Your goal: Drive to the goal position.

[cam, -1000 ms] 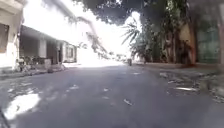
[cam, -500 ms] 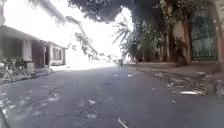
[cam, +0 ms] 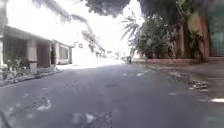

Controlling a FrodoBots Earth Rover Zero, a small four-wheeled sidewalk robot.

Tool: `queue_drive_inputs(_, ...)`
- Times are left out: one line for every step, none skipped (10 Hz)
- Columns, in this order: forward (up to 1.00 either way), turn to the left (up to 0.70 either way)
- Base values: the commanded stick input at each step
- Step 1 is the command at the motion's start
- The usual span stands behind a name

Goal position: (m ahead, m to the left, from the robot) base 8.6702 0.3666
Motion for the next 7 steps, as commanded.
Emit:
queue_drive_inputs(1.00, 0.12)
queue_drive_inputs(1.00, -0.07)
queue_drive_inputs(1.00, -0.28)
queue_drive_inputs(1.00, -0.28)
queue_drive_inputs(1.00, -0.28)
queue_drive_inputs(1.00, -0.28)
queue_drive_inputs(1.00, -0.28)
